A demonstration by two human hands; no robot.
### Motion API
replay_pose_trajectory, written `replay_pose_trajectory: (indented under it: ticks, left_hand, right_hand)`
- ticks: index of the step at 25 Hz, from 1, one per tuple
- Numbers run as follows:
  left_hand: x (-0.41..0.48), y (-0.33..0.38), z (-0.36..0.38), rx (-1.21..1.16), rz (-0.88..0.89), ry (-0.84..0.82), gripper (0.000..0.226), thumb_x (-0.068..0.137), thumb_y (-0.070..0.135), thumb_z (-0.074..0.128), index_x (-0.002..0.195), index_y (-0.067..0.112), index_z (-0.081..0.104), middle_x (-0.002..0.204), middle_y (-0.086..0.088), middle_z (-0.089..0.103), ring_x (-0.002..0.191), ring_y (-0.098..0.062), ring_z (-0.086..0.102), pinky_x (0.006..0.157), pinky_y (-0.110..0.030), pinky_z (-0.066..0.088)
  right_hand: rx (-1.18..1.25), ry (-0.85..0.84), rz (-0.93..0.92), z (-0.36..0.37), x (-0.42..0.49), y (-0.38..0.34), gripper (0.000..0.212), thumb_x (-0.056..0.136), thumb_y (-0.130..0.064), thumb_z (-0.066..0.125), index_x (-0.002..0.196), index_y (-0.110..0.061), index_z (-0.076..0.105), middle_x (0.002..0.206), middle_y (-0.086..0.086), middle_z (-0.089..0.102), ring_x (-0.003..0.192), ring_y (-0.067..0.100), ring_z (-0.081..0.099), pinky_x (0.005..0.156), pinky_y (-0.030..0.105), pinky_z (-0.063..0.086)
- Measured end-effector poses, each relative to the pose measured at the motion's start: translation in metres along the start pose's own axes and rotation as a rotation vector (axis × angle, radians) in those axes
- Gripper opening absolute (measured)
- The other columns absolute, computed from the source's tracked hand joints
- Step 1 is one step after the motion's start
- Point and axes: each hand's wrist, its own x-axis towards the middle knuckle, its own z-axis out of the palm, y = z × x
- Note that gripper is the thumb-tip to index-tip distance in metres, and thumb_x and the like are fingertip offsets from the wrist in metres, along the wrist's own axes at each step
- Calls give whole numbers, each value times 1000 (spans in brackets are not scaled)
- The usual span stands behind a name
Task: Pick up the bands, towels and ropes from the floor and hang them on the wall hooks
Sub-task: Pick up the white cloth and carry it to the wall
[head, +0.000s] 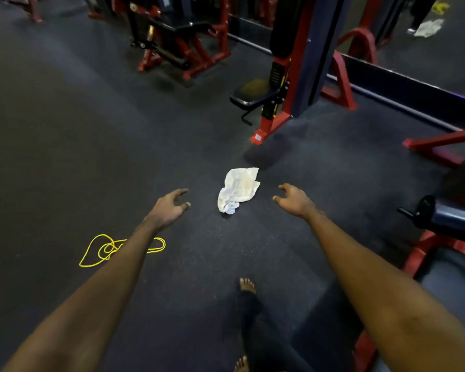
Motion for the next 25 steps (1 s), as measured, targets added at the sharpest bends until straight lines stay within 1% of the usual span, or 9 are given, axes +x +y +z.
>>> replay_pose_trajectory:
  ticks: [4,6,8,10,14,16,19,23,25]
  left_hand:
    - [106,-2,-6,14,-24,-71,51,89,29,66,138,26,52,138,-5,58,127,-18,54,107,-34,42]
    - [155,-5,-13,30,-34,-124,52,89,29,65,139,26,52,139,-4,57,128,-18,53,107,-33,42]
    - [204,-6,-25,17,-30,-146,51,90,29,65,139,25,51,139,-2,57,128,-18,53,106,-33,42]
    - [240,-9,-34,18,-23,-177,52,90,29,64,140,25,51,141,-1,55,130,-19,52,106,-33,42]
    - [332,-28,-56,43,-22,-306,55,91,32,62,143,25,46,147,-2,49,135,-21,47,109,-37,41]
    - [378,-33,-64,55,7,-354,55,91,32,61,144,27,45,148,-2,49,135,-22,47,109,-38,40]
    - [432,-36,-68,81,35,-405,55,93,31,61,145,26,44,148,-3,47,134,-22,47,106,-33,38]
    - [503,-41,-66,165,26,-538,55,94,29,61,146,26,44,150,-3,46,136,-22,45,104,-31,37]
    - [538,-44,-65,212,31,-569,54,94,27,61,145,24,45,149,-2,47,135,-21,46,101,-27,36]
  right_hand:
    - [66,-29,96,6,91,-7,59,94,-35,59,146,-10,43,147,12,48,133,28,48,105,34,40]
    - [65,-72,150,7,129,-14,59,94,-34,59,146,-10,42,148,12,47,134,28,47,105,35,40]
    - [76,-75,192,6,168,-24,59,95,-33,60,146,-9,43,148,12,47,133,29,48,105,35,40]
    - [78,-83,216,11,197,-34,57,94,-31,60,144,-8,45,147,12,48,132,28,49,105,35,41]
    - [108,-79,302,25,259,-61,56,95,-29,61,143,-7,46,147,13,49,132,29,49,105,35,40]
    - [129,-58,349,33,285,-74,56,94,-29,61,143,-7,46,147,13,48,132,29,49,107,36,40]
    - [174,-45,411,48,320,-91,57,94,-31,61,143,-7,46,148,11,48,133,29,49,108,38,40]
    - [279,-45,499,72,377,-104,56,94,-31,61,142,-7,46,148,13,48,133,30,48,108,40,41]
    - [347,-41,550,87,408,-104,52,95,-28,60,140,-7,49,146,12,50,133,29,49,107,37,41]
